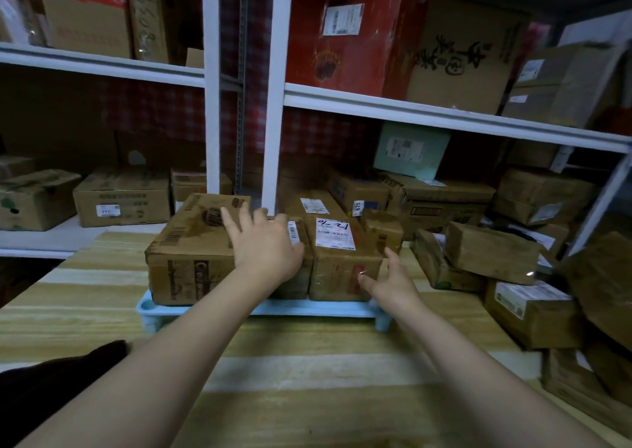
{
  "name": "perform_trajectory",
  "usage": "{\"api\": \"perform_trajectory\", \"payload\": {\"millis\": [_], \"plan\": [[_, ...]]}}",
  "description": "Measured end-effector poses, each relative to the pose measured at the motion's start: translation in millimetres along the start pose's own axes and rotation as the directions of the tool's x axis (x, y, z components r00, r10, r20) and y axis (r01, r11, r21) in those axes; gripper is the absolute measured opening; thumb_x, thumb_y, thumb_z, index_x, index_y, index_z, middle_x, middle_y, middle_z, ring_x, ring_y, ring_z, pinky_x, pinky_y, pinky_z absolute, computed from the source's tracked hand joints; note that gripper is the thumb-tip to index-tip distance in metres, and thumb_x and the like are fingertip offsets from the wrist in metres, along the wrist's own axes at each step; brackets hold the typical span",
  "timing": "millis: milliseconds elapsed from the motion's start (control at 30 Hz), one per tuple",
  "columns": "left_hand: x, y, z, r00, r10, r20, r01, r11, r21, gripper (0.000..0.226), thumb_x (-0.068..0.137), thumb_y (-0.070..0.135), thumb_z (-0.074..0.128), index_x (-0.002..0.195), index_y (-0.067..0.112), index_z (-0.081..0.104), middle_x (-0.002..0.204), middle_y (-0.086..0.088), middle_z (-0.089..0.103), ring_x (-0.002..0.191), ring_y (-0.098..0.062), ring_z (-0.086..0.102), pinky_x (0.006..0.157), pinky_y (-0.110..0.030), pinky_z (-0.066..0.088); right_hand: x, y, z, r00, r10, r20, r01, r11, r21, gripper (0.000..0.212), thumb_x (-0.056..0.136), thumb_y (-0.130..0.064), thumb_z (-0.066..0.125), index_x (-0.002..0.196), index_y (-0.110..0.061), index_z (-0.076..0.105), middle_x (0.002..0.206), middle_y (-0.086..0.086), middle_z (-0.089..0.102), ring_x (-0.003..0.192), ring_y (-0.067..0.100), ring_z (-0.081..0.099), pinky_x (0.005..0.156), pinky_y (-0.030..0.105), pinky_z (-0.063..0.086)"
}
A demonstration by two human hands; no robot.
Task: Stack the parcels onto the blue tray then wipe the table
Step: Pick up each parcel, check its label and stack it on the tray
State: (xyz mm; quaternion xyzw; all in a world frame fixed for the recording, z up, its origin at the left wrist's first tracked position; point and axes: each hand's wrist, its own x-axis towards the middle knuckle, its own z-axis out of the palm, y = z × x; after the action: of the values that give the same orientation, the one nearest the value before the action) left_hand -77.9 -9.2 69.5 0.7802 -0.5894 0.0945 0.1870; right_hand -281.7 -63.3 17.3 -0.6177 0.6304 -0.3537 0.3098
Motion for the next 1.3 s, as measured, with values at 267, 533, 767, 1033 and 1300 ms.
{"api": "perform_trajectory", "payload": {"millis": [267, 533, 767, 1033, 1300], "plan": [[-11, 102, 21, 0.970, 0.242, -0.004, -0.225, 0.893, -0.390, 0.030, 0.091, 0.038, 0.054, 0.120, 0.037, 0.063, 0.123, 0.001, 0.065, 0.119, -0.025, 0.052, 0.105, -0.041, 0.036, -18, 38, -103, 0.964, 0.062, -0.259, -0.045, 0.996, 0.071, 0.034, 0.096, -0.024, 0.063, 0.129, -0.021, 0.060, 0.124, 0.001, 0.064, 0.108, 0.017, 0.058, 0.100, 0.036, 0.048], [-43, 232, 32, 0.889, 0.454, 0.051, -0.332, 0.719, -0.610, 0.038, 0.090, 0.034, 0.061, 0.128, 0.036, 0.059, 0.130, 0.007, 0.062, 0.123, -0.021, 0.053, 0.103, -0.038, 0.043, -47, 87, -204, 0.516, 0.033, -0.856, 0.038, 0.997, 0.062, 0.024, 0.095, -0.017, 0.062, 0.118, -0.015, 0.056, 0.129, 0.009, 0.046, 0.114, 0.025, 0.053, 0.087, 0.033, 0.046], [-78, 321, 45, 0.762, 0.614, 0.208, -0.242, 0.567, -0.787, 0.049, 0.093, 0.023, 0.060, 0.140, 0.027, 0.049, 0.143, 0.002, 0.052, 0.133, -0.019, 0.045, 0.110, -0.030, 0.036, -64, 145, -274, 0.223, 0.382, -0.897, -0.168, 0.922, 0.350, 0.042, 0.096, -0.029, 0.061, 0.130, -0.006, 0.050, 0.146, 0.019, 0.033, 0.136, 0.037, 0.035, 0.107, 0.046, 0.037], [-90, 369, 28, 0.563, 0.764, 0.315, -0.121, 0.454, -0.883, 0.071, 0.098, 0.016, 0.052, 0.155, 0.028, 0.012, 0.157, 0.003, 0.031, 0.139, -0.018, 0.035, 0.103, -0.025, 0.033, -62, 168, -272, 0.483, 0.460, -0.745, -0.092, 0.873, 0.479, 0.061, 0.102, -0.049, 0.043, 0.151, -0.015, 0.032, 0.148, 0.010, 0.048, 0.131, 0.034, 0.050, 0.105, 0.044, 0.041], [-89, 353, 24, 0.716, 0.681, 0.153, 0.013, 0.206, -0.979, 0.051, 0.102, 0.041, 0.040, 0.151, 0.031, 0.030, 0.147, 0.012, 0.033, 0.133, -0.008, 0.035, 0.115, -0.035, 0.031, -72, 145, -258, 0.476, 0.474, -0.741, 0.246, 0.737, 0.630, 0.040, 0.102, -0.052, 0.039, 0.127, -0.023, 0.049, 0.118, 0.002, 0.061, 0.108, 0.020, 0.060, 0.095, 0.039, 0.050]]}}
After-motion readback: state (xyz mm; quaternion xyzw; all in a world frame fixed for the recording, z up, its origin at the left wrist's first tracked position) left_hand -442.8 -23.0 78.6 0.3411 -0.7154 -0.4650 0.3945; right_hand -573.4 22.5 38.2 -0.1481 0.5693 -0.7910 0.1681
